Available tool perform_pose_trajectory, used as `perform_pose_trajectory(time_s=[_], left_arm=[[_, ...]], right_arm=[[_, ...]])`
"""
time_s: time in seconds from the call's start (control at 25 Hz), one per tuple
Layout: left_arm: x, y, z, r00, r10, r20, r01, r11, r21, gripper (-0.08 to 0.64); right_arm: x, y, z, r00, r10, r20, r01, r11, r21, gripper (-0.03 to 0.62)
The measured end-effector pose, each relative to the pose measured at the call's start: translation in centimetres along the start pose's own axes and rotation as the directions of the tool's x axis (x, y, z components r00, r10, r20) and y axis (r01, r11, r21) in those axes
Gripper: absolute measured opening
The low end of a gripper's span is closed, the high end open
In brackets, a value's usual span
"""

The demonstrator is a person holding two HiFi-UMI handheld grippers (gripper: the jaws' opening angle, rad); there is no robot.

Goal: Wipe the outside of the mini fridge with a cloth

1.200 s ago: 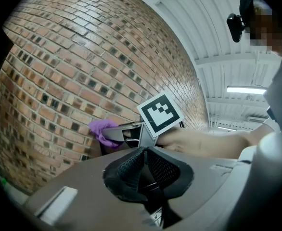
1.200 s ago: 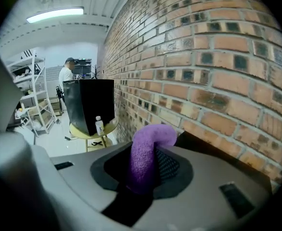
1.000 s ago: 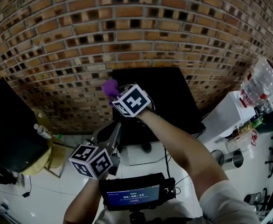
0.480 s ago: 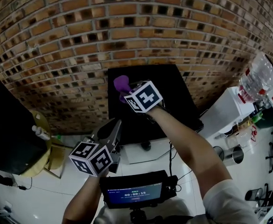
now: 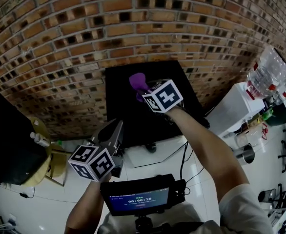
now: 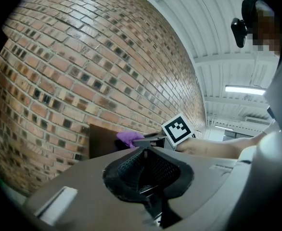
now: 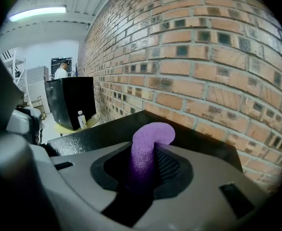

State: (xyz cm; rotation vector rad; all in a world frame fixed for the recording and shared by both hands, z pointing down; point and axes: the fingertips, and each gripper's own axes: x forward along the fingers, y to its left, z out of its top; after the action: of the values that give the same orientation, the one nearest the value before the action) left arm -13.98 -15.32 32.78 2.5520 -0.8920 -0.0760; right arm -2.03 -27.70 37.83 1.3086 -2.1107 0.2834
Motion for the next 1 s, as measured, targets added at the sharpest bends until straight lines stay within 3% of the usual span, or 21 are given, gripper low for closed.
perform_pose_trajectory(time_s=[0.52,1.0], left_arm=[[0.9,-0.8,0.6,1.0,-0.01,0.002,0.01,1.0,0.006,0.031],[1.1,-1.6,0.3,1.0,-0.022,-0.001,0.022,1.0,0.01,0.031]], right_arm=[[-4.6,-6.4,-5.0,0.993,-0.105,-0.054,0.106,0.994,0.018,0.12],[-7.4,-9.5,-7.9,0.985,-0.147,-0.088,0.152,0.987,0.054,0.12]])
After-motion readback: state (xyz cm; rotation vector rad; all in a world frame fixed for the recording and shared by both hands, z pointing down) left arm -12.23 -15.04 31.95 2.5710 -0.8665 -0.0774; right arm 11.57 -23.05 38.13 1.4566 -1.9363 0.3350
